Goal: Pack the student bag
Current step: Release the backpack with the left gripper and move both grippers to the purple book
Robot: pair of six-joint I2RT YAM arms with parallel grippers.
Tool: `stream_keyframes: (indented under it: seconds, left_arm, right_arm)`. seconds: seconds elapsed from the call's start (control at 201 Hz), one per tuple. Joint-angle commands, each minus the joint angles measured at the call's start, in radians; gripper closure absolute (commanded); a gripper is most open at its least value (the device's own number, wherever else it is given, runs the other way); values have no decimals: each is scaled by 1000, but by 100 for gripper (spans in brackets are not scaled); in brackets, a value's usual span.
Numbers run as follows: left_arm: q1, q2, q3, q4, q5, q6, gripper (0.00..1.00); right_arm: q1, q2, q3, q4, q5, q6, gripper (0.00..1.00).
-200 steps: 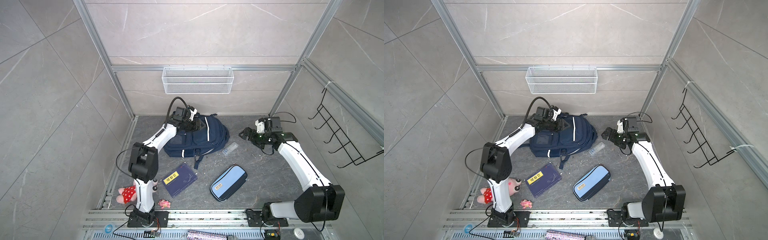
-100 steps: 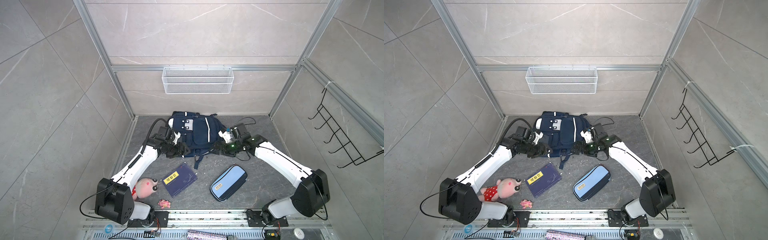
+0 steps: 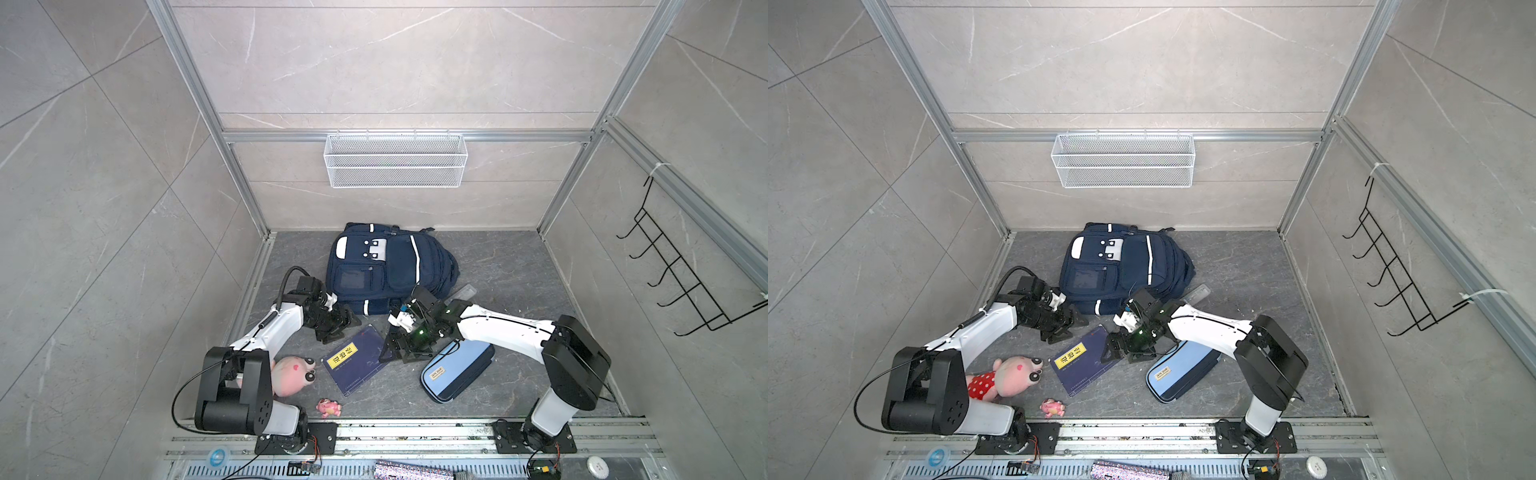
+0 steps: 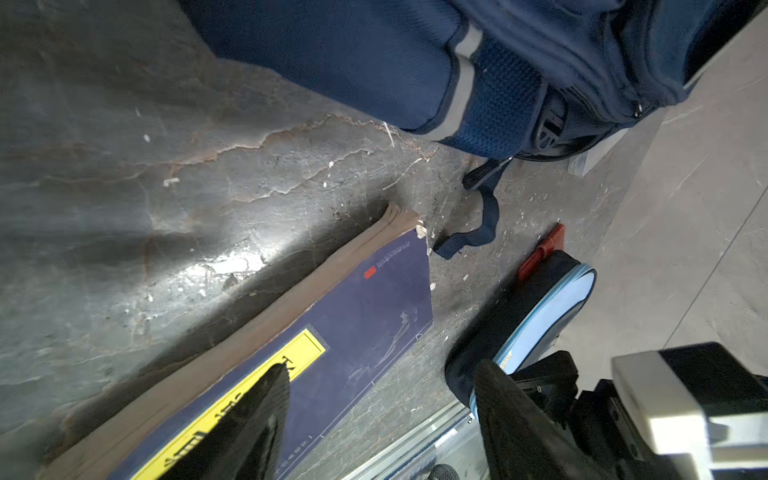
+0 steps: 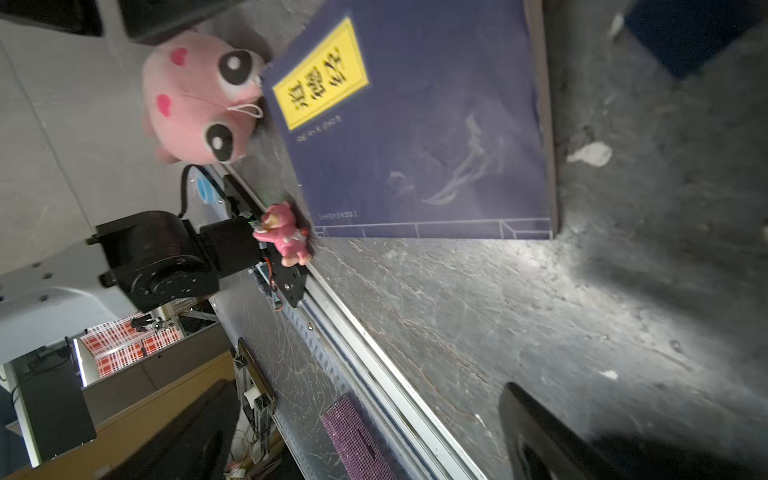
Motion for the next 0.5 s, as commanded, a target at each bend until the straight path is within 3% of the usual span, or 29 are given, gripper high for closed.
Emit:
stream_keyframes:
  seconds: [0.0,0.214,0.493]
  left_arm:
    - [34,0,-11,8,24,22,27]
    - [95,12,-17,12,-16,45,27]
    - [102,65,-86,37,9,46,28]
  right_arm:
    - [37,38,-25,105,5,103,0]
    - [90,106,-111,322,56,297,0]
    - [106,163,-140,441,125,411,0]
